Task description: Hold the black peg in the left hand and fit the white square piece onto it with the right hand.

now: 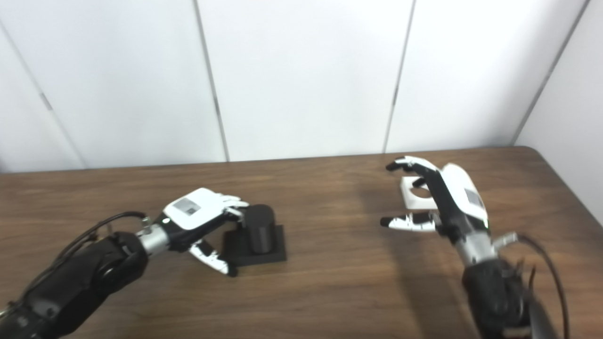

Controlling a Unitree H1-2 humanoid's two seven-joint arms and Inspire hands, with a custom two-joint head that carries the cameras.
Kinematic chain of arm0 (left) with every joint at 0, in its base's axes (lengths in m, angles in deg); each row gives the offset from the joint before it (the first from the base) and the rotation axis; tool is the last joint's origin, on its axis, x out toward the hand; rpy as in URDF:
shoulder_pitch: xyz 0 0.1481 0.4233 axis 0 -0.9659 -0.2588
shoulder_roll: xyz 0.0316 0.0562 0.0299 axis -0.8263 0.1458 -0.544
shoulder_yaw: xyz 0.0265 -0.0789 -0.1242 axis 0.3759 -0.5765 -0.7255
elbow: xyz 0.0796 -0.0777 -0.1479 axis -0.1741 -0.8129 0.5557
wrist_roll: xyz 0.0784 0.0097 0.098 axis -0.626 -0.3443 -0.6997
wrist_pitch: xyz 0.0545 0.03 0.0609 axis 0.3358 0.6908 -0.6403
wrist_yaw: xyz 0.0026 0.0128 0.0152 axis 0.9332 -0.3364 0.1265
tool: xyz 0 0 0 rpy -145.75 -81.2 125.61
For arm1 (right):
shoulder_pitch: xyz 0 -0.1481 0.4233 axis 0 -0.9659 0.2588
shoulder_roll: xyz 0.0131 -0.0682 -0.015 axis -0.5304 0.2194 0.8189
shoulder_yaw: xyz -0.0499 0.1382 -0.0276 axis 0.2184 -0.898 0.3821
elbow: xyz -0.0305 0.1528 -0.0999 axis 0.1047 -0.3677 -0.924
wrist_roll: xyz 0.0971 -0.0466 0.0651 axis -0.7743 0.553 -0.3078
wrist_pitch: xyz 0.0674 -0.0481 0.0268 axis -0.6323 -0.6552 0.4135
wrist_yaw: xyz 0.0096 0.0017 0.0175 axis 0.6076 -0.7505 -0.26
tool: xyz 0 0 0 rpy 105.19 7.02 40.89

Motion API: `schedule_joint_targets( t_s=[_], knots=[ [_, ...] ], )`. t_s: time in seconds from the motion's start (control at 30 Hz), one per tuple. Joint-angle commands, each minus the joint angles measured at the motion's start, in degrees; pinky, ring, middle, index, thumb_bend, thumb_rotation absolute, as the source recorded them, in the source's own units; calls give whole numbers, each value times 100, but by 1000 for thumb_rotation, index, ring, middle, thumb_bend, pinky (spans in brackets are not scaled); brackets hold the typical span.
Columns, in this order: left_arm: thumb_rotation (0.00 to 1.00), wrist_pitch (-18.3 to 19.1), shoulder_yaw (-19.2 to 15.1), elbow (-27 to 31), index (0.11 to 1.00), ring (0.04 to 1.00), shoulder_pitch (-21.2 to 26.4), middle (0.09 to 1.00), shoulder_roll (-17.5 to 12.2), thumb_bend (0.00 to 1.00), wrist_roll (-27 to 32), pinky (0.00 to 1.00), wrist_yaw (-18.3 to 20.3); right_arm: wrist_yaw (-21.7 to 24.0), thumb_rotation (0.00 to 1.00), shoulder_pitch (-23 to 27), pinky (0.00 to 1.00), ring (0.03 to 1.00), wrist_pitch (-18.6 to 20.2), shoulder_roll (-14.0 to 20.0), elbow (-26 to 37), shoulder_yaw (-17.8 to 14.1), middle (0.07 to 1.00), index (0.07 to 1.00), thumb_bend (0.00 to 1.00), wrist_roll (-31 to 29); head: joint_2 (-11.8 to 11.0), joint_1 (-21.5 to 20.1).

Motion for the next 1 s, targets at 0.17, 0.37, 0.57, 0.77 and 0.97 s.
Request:
schedule_joint_targets(
  t_s=[0.17,0.37,0.57,0.77,0.97],
  knots=[
    [69,-490,495,-266,492,866,-592,864,-233,523,-401,804,582,1561,158,741,701,871,896,1211,392,370,935,839,865,661,-273,-656],
    [65,-582,597,-374,492,842,-605,851,-362,523,-349,791,333,1952,139,1191,737,889,1073,1517,105,697,940,843,923,1487,-544,-1087],
    [64,-584,840,-599,492,849,-563,863,-466,523,-267,800,16,1992,133,1564,802,929,1101,1407,-466,896,971,855,898,1909,-756,-1398],
    [71,-583,1239,-926,493,867,-440,883,-535,522,-175,840,-419,1854,113,1829,792,931,1008,1304,-1069,1038,973,859,892,2012,-762,-1418],
    [74,-583,1547,-1115,494,884,-358,893,-573,521,-175,858,-820,1631,106,1993,751,921,1028,1169,-1585,1115,970,862,880,2029,-732,-1397]
  ],
)
